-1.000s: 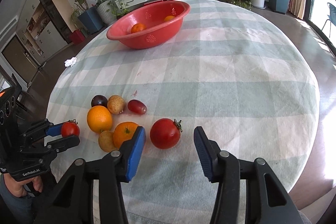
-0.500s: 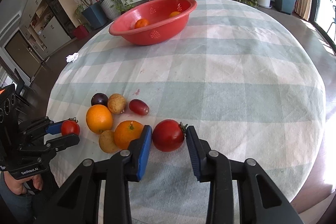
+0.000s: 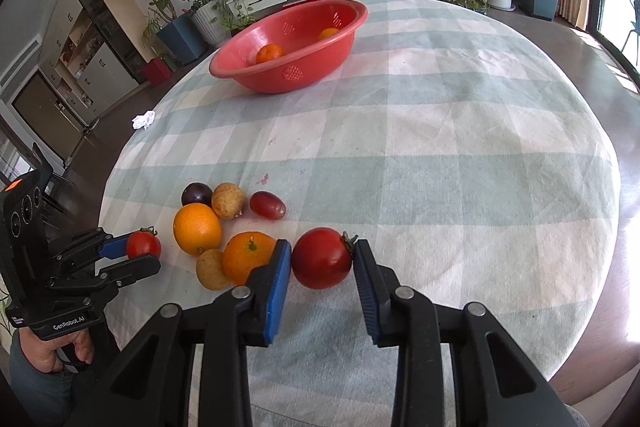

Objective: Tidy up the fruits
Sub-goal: 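Carry both red tomatoes over the red bowl with both grippers, then lower the tomatoes into the red bowl and open both grippers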

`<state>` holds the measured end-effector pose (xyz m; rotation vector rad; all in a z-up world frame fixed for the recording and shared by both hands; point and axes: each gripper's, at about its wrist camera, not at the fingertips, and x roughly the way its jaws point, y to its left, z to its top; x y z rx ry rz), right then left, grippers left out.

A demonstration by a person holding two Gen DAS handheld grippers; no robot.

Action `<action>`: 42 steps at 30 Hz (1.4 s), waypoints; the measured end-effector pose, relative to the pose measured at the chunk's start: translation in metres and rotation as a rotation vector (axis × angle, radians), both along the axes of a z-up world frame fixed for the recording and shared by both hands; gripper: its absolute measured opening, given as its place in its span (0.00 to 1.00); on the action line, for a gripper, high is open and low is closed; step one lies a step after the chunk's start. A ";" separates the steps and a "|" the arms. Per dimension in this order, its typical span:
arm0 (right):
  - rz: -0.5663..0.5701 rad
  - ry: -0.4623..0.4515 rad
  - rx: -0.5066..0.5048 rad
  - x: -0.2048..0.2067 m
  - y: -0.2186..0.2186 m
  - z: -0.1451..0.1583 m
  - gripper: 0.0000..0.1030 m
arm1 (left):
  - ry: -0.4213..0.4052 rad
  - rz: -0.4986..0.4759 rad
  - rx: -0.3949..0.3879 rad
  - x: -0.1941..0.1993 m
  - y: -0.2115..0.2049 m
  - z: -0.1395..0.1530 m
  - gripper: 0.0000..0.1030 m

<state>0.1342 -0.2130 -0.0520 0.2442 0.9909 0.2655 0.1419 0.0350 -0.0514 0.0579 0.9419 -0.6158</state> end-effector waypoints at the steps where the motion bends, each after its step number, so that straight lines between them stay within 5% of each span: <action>1: -0.002 -0.001 0.002 -0.001 -0.001 0.001 0.34 | -0.001 0.001 -0.001 0.000 0.000 0.000 0.31; 13: -0.101 -0.045 0.007 0.004 -0.040 0.022 0.34 | -0.076 0.058 -0.004 0.024 0.023 0.036 0.31; 20: -0.164 -0.169 -0.005 0.030 -0.070 0.074 0.34 | -0.181 0.079 0.015 0.072 0.026 0.085 0.31; 27: -0.081 -0.310 -0.032 0.084 -0.039 0.125 0.34 | -0.251 0.041 0.049 0.130 -0.011 0.117 0.31; 32: 0.011 -0.300 -0.010 0.134 -0.004 0.122 0.34 | -0.244 0.002 0.114 0.170 -0.049 0.102 0.31; 42: 0.090 -0.139 -0.068 0.196 0.039 0.058 0.34 | -0.193 -0.017 0.154 0.202 -0.069 0.048 0.31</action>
